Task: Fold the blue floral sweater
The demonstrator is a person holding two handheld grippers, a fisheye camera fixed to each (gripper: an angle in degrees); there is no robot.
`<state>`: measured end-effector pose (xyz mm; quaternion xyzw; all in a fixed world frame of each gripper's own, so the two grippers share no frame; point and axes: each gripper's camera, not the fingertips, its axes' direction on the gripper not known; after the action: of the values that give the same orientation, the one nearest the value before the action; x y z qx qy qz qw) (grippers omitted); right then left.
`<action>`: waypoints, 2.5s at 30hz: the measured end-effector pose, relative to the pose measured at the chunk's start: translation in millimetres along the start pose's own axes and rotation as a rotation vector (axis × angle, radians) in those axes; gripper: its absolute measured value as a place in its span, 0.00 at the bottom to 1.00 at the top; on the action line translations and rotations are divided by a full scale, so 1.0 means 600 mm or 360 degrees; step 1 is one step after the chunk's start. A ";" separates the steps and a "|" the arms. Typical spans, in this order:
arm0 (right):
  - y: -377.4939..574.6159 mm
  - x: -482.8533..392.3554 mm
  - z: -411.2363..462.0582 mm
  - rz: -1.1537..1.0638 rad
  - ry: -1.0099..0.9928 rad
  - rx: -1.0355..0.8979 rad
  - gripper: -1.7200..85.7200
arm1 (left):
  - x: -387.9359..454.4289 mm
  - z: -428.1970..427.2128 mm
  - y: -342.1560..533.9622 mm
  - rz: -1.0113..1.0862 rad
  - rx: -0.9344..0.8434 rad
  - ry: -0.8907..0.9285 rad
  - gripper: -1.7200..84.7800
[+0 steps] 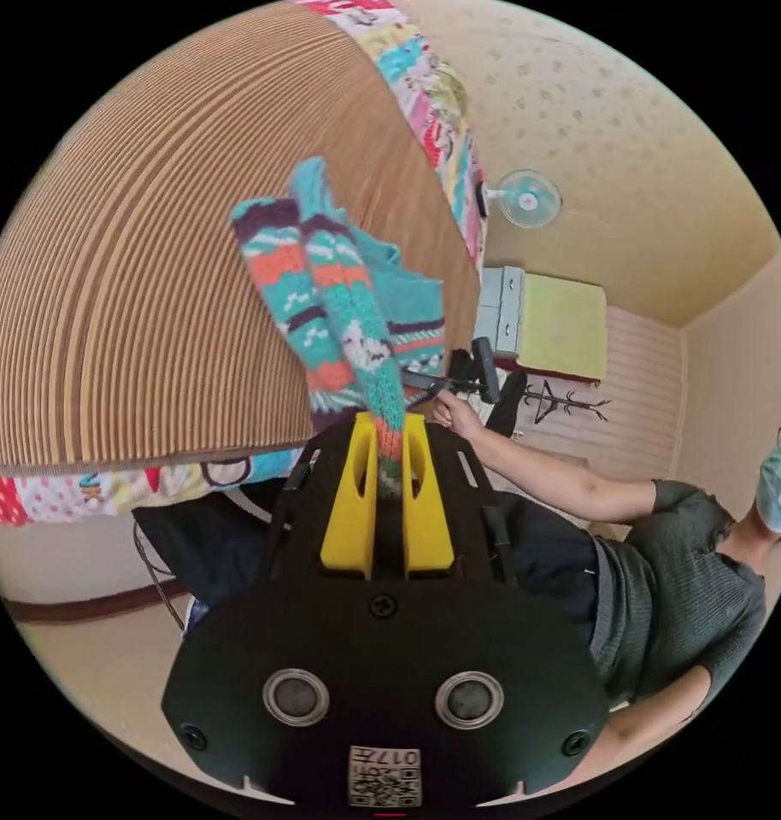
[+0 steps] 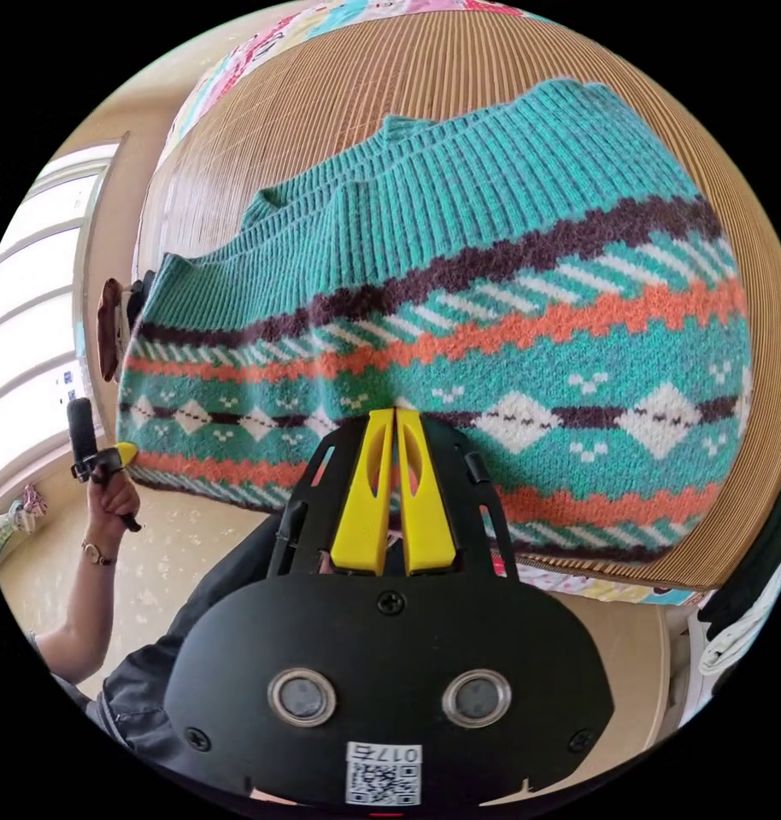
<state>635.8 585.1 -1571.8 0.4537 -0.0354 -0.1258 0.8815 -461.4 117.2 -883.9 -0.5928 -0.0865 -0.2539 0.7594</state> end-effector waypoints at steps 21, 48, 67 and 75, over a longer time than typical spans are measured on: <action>0.344 0.431 -0.164 0.0507 -0.1094 0.0634 0.13 | 0.256 0.509 0.003 0.0665 -0.0457 -0.0400 0.23; 0.139 -0.004 0.037 -0.0502 -0.0587 -0.0228 0.08 | -0.272 0.003 0.231 -0.0824 0.0358 -0.0386 0.24; 0.087 -0.127 0.009 -0.0530 -0.0440 0.0012 0.07 | -0.294 -0.096 0.207 -0.0463 0.0695 0.0678 0.11; 0.058 -0.172 0.059 -0.0258 -0.0823 -0.0093 0.04 | 0.031 -0.070 -0.089 0.0367 0.0205 0.0004 0.11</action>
<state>536.3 602.8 -1518.0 0.3821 -0.2193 -0.3087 0.8430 -478.8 63.6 -841.9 -0.5486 -0.0328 -0.1597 0.8200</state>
